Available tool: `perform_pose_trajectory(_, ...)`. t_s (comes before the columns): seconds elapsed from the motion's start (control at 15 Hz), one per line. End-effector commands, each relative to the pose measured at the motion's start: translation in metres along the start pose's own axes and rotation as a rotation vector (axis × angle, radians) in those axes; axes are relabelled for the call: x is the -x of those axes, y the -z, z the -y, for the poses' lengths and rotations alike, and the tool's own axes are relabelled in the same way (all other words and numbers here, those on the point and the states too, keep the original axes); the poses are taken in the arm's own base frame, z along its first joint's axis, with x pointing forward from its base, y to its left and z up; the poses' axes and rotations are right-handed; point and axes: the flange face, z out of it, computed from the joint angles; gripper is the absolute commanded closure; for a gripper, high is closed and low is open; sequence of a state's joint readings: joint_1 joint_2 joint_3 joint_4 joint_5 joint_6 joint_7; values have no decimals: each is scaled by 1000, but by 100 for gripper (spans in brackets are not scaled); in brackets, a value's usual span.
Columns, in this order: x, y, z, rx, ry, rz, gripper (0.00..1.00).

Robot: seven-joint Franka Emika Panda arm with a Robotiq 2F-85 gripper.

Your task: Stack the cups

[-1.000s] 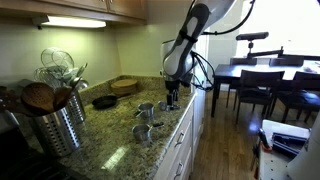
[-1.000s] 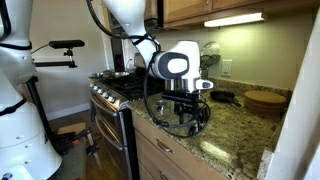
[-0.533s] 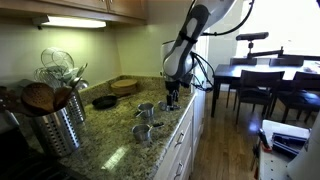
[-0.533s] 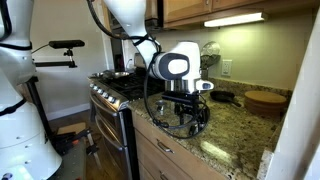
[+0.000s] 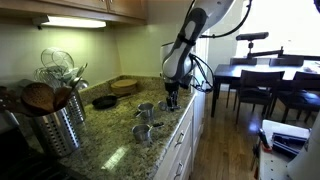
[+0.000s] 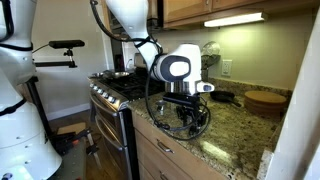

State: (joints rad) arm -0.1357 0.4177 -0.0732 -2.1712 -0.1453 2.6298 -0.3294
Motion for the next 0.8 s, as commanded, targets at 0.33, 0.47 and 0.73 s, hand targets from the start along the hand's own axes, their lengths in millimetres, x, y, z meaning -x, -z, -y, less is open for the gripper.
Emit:
perform_pose_trajectory(0.33, -3, 0, -4, 10, -23, -15, 89)
perform_pose_trajectory(0.47, -3, 0, -4, 10, -24, -14, 87)
perform_pose_trajectory(0.73, -2, 4, -3, 12, -27, -16, 87)
